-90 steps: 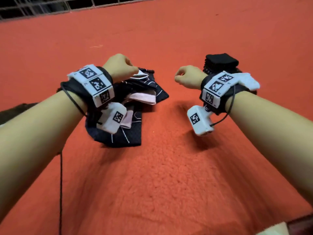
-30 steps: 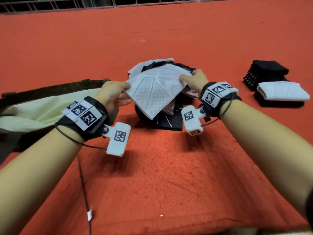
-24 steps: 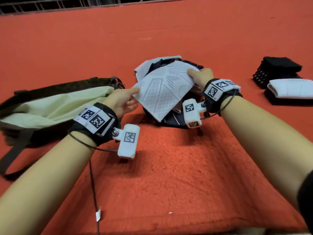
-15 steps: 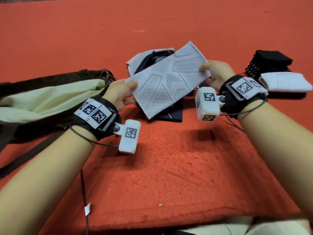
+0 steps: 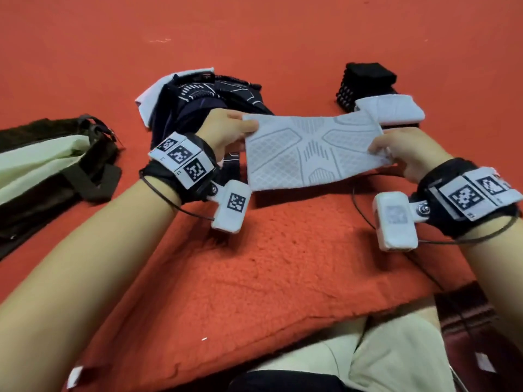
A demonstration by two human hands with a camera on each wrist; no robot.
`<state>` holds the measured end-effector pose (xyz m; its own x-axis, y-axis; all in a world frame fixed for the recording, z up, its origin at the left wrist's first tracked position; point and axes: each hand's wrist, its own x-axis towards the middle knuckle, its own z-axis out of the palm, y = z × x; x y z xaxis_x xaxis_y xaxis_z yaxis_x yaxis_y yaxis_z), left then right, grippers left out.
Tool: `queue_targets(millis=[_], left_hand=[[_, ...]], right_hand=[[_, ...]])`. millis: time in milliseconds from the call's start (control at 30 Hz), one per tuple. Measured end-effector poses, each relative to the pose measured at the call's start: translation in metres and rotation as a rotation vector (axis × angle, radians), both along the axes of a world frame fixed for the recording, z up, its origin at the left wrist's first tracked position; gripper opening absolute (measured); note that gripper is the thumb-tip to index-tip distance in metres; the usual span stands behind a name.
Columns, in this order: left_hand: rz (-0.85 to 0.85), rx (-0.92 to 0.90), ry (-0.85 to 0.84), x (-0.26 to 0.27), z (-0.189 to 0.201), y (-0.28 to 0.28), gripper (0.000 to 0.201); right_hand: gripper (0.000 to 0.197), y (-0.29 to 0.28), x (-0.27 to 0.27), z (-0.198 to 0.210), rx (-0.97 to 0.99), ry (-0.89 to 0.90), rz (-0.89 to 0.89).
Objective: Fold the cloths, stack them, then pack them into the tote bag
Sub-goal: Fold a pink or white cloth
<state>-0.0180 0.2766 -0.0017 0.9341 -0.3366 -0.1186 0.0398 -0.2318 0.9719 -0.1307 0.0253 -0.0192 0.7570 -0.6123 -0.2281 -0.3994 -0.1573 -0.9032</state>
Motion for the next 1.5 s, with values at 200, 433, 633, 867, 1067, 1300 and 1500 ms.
queue_targets(millis=[200, 433, 633, 867, 1067, 1300, 1500], left_hand=[[-0.073, -0.028, 0.068, 0.006, 0.000, -0.037, 0.009], [-0.032, 0.065, 0.176, 0.016, -0.019, -0.042, 0.022], [-0.270, 0.506, 0.213, 0.009, -0.032, -0.032, 0.008], [-0.195, 0.408, 0.042, 0.001, -0.024, -0.052, 0.022], [-0.301, 0.442, -0.003, -0.019, -0.011, -0.111, 0.018], [-0.373, 0.608, -0.006, -0.031, -0.024, -0.148, 0.018], [-0.463, 0.711, -0.045, -0.032, -0.029, -0.155, 0.023]], right_hand=[[0.025, -0.025, -0.025, 0.027, -0.089, 0.061, 0.057], [0.023, -0.028, -0.009, -0.018, -0.148, 0.238, 0.081], [0.022, -0.034, -0.014, -0.046, -0.146, 0.135, 0.064], [0.019, -0.039, -0.022, -0.053, -0.059, -0.015, 0.067], [0.017, -0.039, -0.025, -0.054, -0.014, -0.070, 0.071], [0.010, -0.039, -0.025, -0.055, 0.010, -0.104, 0.060], [0.012, -0.041, -0.023, -0.059, 0.013, -0.099, 0.057]])
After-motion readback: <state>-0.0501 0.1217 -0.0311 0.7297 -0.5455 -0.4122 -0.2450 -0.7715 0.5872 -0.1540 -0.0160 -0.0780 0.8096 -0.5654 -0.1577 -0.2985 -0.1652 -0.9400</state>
